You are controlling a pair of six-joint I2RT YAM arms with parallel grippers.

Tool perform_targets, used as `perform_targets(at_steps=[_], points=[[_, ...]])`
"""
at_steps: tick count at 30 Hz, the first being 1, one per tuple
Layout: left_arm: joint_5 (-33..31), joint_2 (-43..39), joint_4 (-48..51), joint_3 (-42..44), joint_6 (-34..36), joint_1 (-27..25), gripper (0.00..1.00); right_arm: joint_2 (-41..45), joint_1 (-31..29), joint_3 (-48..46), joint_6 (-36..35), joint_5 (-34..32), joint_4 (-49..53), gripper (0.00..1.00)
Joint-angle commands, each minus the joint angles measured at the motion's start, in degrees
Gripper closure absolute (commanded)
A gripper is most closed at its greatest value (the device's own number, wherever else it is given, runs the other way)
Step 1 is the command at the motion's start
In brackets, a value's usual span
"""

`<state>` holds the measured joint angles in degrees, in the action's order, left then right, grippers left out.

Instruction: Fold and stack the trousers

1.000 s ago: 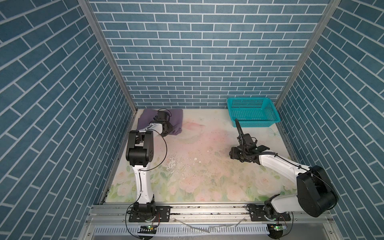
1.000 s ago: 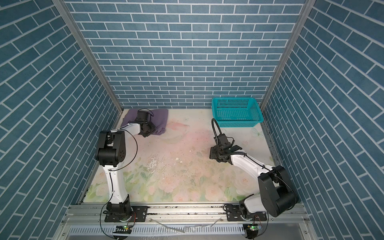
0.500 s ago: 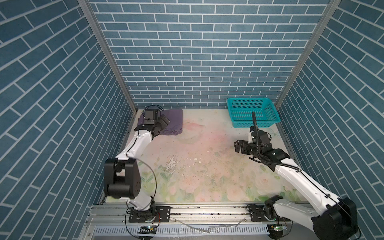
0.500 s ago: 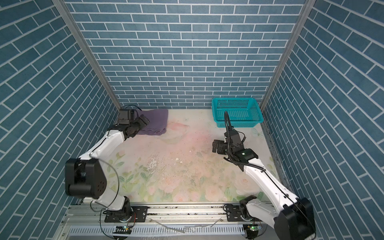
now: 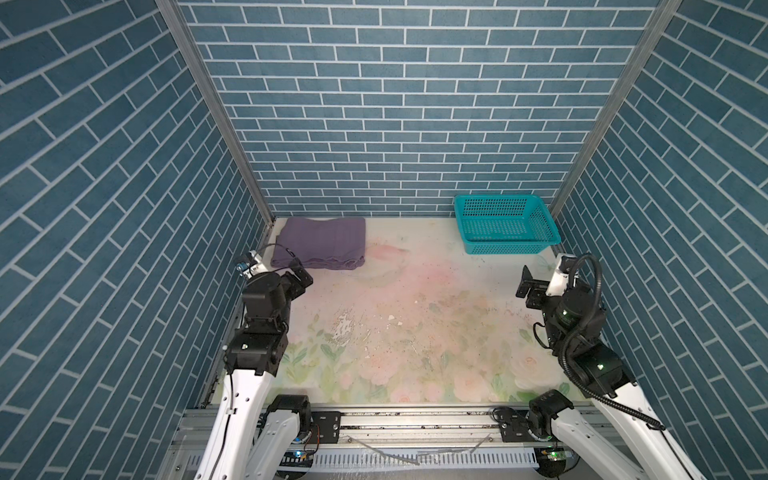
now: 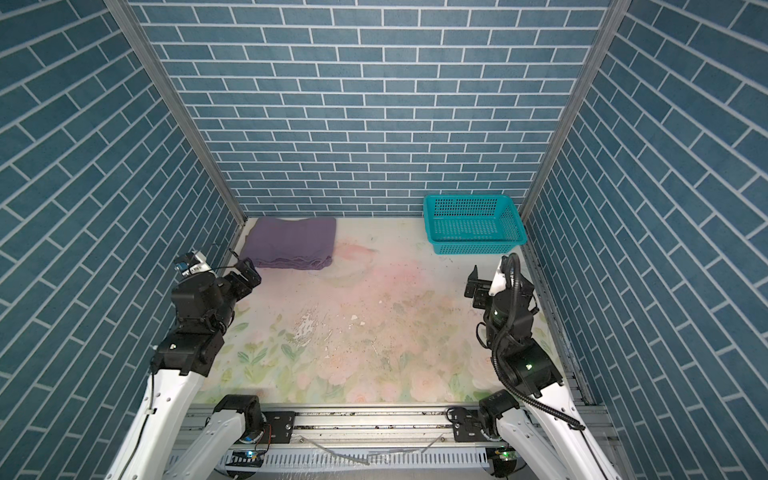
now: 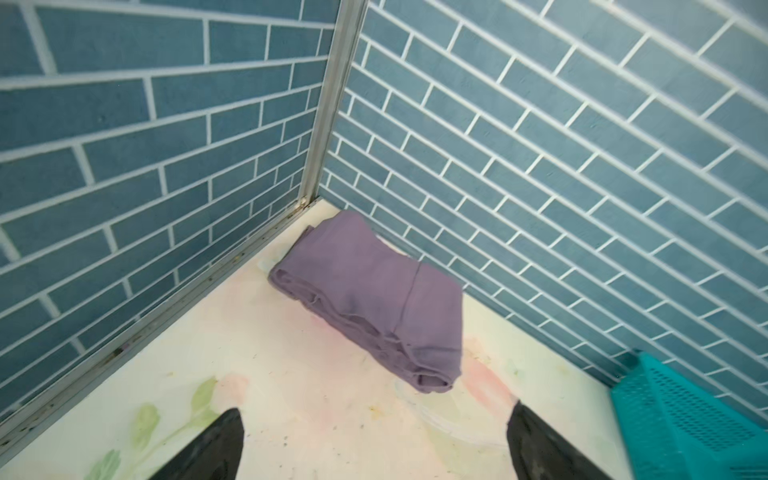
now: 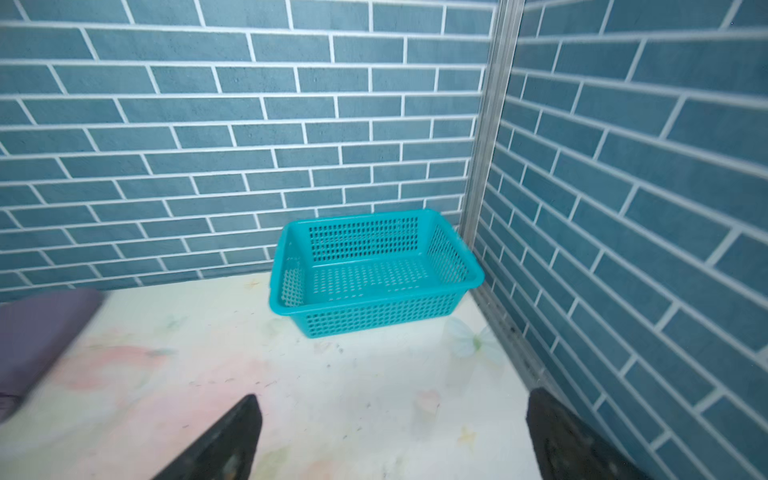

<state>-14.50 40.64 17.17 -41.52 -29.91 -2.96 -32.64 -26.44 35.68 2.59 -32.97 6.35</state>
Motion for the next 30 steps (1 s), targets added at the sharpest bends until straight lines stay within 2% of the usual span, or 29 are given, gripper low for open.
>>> perform_targets(at_steps=[1,5,9,11,13,16,18,19,21,25,27,30], points=[[-5.81,-1.76,-3.79,6.65,4.72,0.24,0.01,2.90,0.25,-9.00,-12.10,-4.35,-15.59,0.01],[-14.15,-1.66,-4.27,12.80,4.67,0.20,0.01,3.01,0.99,-15.41,-5.76,-7.89,-19.29,0.01],[-18.04,2.42,-10.22,19.23,5.86,0.12,0.01,-2.74,3.42,-17.31,-1.42,-9.17,-19.04,0.01],[-19.97,4.79,-11.49,18.66,7.09,-0.65,0.01,-6.62,5.60,-18.11,-0.81,-7.90,-20.75,0.01],[-20.77,7.09,-17.16,19.39,11.34,-1.41,0.01,-12.00,8.69,-18.96,0.58,-5.40,-22.73,0.01],[-21.83,11.34,-27.75,23.55,13.80,-1.52,0.01,-20.18,14.28,-20.05,4.74,0.76,-26.15,0.01],[-21.58,15.33,-36.14,26.86,15.98,-1.43,0.01,-25.54,17.77,-20.69,6.49,3.67,-30.25,0.01],[-19.35,16.47,-35.30,25.60,15.95,-1.43,0.01,-27.17,18.95,-18.98,6.81,5.21,-27.92,0.01],[-16.46,19.39,-42.64,26.45,18.98,-1.52,0.01,-30.57,21.76,-17.75,6.72,7.42,-30.08,0.01],[-15.40,26.17,-58.30,28.46,21.34,-1.43,0.01,-37.49,27.43,-14.23,7.70,14.04,-32.75,0.01],[-11.35,29.99,-65.75,28.81,25.31,-1.35,0.01,-40.76,29.33,-12.88,7.91,17.24,-35.27,0.01],[-5.32,34.06,-65.44,25.72,29.36,-1.13,0.01,-45.04,30.54,-11.83,8.00,19.92,-41.27,0.01]])
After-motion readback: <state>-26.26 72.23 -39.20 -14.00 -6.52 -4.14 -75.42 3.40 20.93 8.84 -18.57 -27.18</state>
